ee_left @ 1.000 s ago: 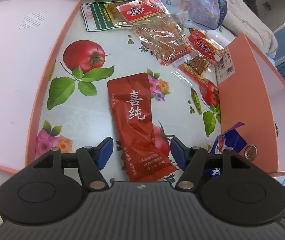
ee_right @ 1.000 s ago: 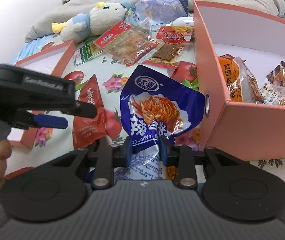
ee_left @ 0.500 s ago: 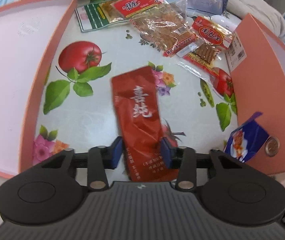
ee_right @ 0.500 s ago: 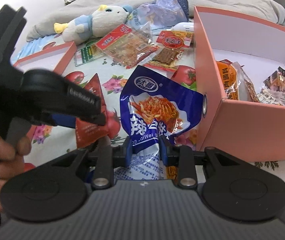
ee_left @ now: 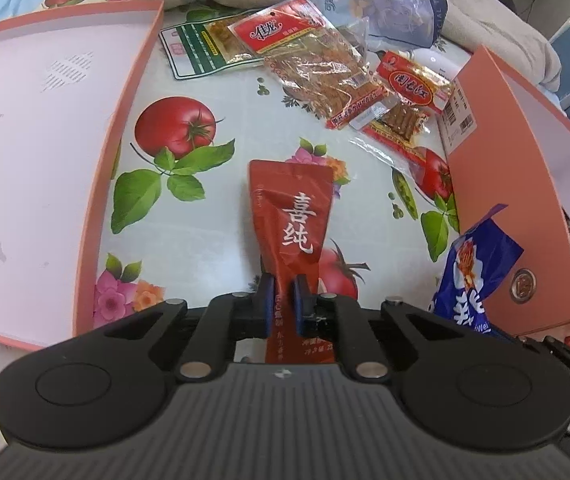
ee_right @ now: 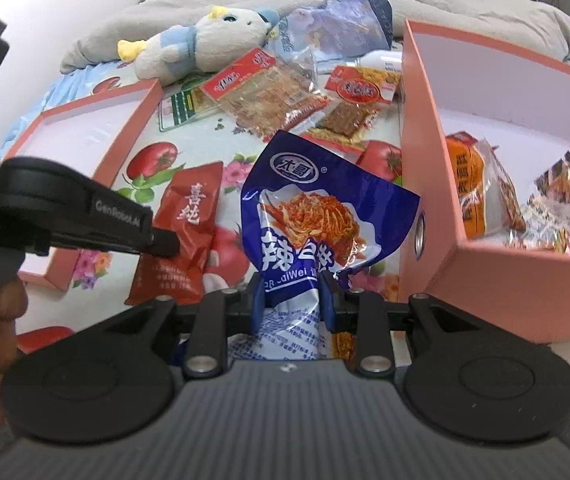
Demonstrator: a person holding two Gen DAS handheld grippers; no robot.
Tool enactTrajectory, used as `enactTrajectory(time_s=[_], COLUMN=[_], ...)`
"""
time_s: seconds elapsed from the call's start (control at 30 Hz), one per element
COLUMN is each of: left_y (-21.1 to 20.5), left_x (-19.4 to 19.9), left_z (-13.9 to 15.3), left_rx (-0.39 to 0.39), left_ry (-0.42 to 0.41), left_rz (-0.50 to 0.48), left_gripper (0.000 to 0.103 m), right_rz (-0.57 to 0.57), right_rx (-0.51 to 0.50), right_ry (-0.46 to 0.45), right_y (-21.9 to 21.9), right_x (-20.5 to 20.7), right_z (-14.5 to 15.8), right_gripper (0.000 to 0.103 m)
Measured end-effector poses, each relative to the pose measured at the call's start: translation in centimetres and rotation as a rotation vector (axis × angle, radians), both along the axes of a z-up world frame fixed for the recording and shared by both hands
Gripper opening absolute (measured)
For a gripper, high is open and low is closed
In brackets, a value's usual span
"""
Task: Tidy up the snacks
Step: 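Lift the red packet with the left tool while the right tool lifts the blue packet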
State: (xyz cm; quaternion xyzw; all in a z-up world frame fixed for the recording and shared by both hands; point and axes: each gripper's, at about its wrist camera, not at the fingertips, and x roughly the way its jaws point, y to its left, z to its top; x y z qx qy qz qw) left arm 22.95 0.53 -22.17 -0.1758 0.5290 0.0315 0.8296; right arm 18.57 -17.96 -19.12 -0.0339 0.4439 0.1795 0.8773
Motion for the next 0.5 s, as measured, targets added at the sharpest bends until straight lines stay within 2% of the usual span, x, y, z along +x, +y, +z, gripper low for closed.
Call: enactTrajectory(time_s=[0.5], left_y=[0.5], left_x=[0.2], left_z=[3.4], left_rx=[-0.028], left_ry=[-0.061], left_rz=[0.017], left_gripper=[0.010], right_rz=[0.023], right_rx=[0.020], right_ry=[-0.006], right_y=[0.3], right_x=[1.8], right_z=[2.1], right_gripper=[0.032])
